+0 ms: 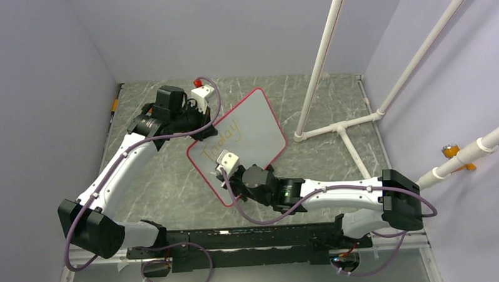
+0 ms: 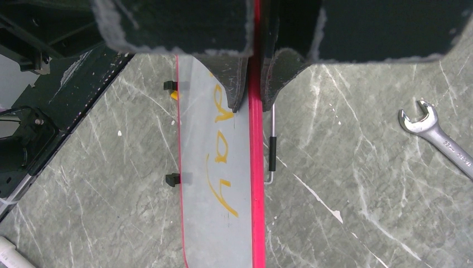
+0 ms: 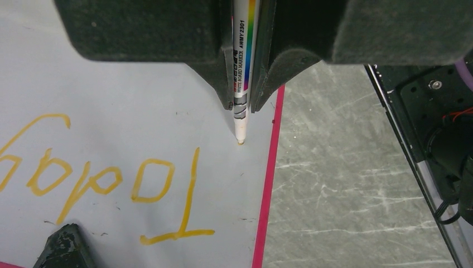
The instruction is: Write a sentence on the whiteboard
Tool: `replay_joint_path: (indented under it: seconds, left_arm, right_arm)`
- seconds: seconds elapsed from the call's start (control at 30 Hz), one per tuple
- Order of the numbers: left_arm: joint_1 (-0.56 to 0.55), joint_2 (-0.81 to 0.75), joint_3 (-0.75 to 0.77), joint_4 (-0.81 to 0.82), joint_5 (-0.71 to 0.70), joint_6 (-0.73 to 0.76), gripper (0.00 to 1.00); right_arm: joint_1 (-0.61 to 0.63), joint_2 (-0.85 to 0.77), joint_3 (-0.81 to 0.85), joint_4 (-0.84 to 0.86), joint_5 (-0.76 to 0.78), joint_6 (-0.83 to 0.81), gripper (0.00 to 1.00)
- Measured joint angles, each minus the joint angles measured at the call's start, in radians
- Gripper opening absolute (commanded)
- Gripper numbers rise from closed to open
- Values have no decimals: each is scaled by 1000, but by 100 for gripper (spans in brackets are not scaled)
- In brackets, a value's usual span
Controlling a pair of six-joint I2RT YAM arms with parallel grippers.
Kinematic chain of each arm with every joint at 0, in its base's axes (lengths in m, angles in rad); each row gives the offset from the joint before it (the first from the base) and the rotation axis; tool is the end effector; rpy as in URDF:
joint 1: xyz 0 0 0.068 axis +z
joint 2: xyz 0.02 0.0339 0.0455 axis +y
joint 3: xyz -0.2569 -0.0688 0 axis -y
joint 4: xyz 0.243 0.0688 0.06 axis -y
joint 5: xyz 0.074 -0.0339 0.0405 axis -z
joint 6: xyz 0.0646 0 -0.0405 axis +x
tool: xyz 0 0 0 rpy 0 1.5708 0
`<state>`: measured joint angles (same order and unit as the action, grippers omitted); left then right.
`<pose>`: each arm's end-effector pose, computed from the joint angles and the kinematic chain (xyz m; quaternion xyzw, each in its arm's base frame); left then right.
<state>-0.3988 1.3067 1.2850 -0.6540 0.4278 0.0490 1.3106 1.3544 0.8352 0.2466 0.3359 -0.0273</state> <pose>0.2668 -0.1415 0.3332 0.2852 0.8386 -0.2620 0.3831 0.1069 0.3188 0.2596 -0.4078 0.6788 0.2500 0.5571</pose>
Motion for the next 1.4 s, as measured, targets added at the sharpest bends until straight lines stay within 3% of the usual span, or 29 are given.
replay_joint_path:
  seconds: [0.83, 1.4]
  left_arm:
    - [0, 0, 0, 3, 0, 0, 0]
    - [0, 0, 0, 4, -1, 4, 0]
  right_arm:
    - [111, 28, -60, -89, 78, 46, 0]
    - [123, 80, 54, -115, 153, -22, 0]
